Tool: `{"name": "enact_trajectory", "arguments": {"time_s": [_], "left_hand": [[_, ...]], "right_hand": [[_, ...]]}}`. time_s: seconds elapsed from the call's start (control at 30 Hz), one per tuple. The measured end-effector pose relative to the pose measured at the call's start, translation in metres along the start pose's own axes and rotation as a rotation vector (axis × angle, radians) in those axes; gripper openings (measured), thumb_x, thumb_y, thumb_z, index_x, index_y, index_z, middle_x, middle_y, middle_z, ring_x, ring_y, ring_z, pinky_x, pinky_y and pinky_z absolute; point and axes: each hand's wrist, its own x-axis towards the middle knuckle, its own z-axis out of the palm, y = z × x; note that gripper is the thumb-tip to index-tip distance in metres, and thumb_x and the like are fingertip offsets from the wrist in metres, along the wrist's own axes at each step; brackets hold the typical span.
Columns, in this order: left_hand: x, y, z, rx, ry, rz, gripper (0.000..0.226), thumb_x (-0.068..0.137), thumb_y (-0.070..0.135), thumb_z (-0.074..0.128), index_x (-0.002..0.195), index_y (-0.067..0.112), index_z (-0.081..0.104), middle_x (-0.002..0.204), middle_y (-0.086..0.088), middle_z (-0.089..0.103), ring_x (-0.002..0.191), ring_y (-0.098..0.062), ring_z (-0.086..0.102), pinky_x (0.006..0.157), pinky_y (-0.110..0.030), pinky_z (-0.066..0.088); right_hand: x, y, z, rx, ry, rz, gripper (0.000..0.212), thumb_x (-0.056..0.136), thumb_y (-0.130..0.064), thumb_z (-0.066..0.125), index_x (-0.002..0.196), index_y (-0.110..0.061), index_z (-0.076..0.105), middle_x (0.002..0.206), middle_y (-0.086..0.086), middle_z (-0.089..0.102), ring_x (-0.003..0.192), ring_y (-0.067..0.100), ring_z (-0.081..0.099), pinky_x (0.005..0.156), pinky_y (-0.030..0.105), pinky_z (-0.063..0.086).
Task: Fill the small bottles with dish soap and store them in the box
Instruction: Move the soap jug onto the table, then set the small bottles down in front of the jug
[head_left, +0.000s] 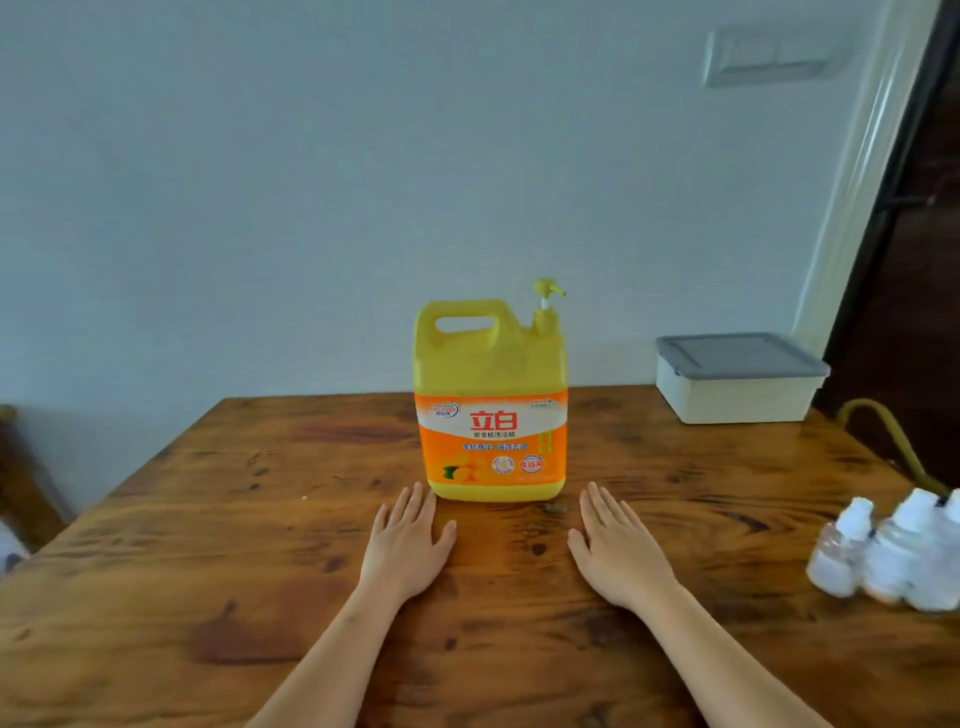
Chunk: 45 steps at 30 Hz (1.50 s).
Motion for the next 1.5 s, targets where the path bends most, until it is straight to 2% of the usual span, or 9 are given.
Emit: {"name": "enact_trajectory", "arguments": {"time_s": [0.4,0.47,0.53,0.57,0.63,0.87,1.0,1.2,1.5], "left_hand": [[-0.002,0.007,-0.006,0.042,0.003,-0.011,0.069,0.099,0.057,0.015,0.157,0.021,0.003,0.164,0.001,0.0,0.15,-0.014,-0.001,0.121,-0.038,0.003],[-0.012,0.02,-0.015,0.082,-0.021,-0.067,0.061,0.101,0.05,0.023,0.154,0.018,0.025,0.162,-0.002,0.021,0.148,-0.018,0.02,0.119,-0.036,0.017],[-0.027,0.045,-0.025,0.088,0.064,-0.086,0.039,0.098,0.045,0.034,0.115,0.025,0.062,0.123,0.003,0.065,0.11,-0.017,0.061,0.097,-0.033,0.05],[-0.032,0.068,-0.032,0.037,0.111,-0.043,0.032,0.096,0.046,0.038,0.096,0.028,0.064,0.098,0.009,0.069,0.085,-0.012,0.064,0.078,-0.029,0.056],[-0.043,0.116,-0.042,-0.123,0.146,0.07,0.026,0.093,0.05,0.045,0.096,0.034,0.065,0.091,0.015,0.069,0.075,-0.004,0.062,0.065,-0.02,0.052],[-0.041,0.254,-0.039,-0.559,0.011,0.535,0.049,0.089,0.058,0.052,0.135,0.041,0.05,0.126,0.028,0.057,0.108,0.012,0.052,0.085,-0.005,0.038],[-0.037,0.318,-0.025,-0.835,-0.239,0.597,0.062,0.085,0.07,0.047,0.14,0.045,0.039,0.135,0.03,0.047,0.116,0.013,0.046,0.088,-0.005,0.032],[-0.026,0.371,-0.006,-1.222,-0.476,0.46,0.077,0.087,0.079,0.013,0.141,0.036,0.048,0.147,0.014,0.047,0.136,-0.007,0.041,0.116,-0.034,0.027],[-0.027,0.409,0.0,-1.253,-0.689,0.472,0.07,0.09,0.075,0.01,0.124,0.044,0.063,0.13,0.006,0.064,0.122,-0.014,0.057,0.109,-0.042,0.042]], "right_hand": [[0.001,0.003,0.002,0.013,0.06,-0.011,0.072,0.094,-0.056,0.007,0.153,-0.015,0.002,0.161,0.001,-0.003,0.148,0.014,-0.002,0.114,0.028,-0.004],[-0.005,0.002,-0.007,0.086,0.029,-0.043,0.068,0.097,-0.053,0.015,0.153,-0.017,0.008,0.162,-0.001,-0.003,0.148,0.013,-0.001,0.115,0.028,0.001],[-0.015,0.001,-0.018,0.274,0.085,-0.054,0.06,0.098,-0.05,0.026,0.151,-0.022,0.023,0.161,-0.009,0.0,0.147,0.007,0.005,0.115,0.027,0.015],[-0.024,0.007,-0.027,0.358,0.162,-0.043,0.056,0.098,-0.05,0.029,0.149,-0.026,0.029,0.16,-0.015,0.004,0.145,0.003,0.009,0.112,0.025,0.022],[-0.044,0.017,-0.048,0.452,0.344,-0.044,0.049,0.098,-0.049,0.032,0.143,-0.031,0.038,0.156,-0.024,0.013,0.141,-0.007,0.014,0.108,0.019,0.027],[-0.118,0.094,-0.136,0.491,1.068,-0.024,0.032,0.097,-0.018,0.043,0.124,-0.014,0.059,0.131,-0.007,0.053,0.125,0.009,0.047,0.102,0.016,0.037],[-0.141,0.165,-0.143,0.593,1.355,0.324,0.034,0.097,-0.016,0.038,0.126,-0.012,0.054,0.13,0.002,0.053,0.124,0.012,0.047,0.103,0.017,0.036],[-0.133,0.205,-0.099,1.045,1.173,0.833,0.053,0.1,-0.048,0.022,0.146,-0.024,0.035,0.15,-0.003,0.038,0.137,0.012,0.035,0.111,0.029,0.027],[-0.099,0.184,-0.073,1.308,1.026,0.85,0.057,0.099,-0.052,0.024,0.147,-0.024,0.029,0.147,0.005,0.042,0.133,0.022,0.043,0.11,0.048,0.036]]}}
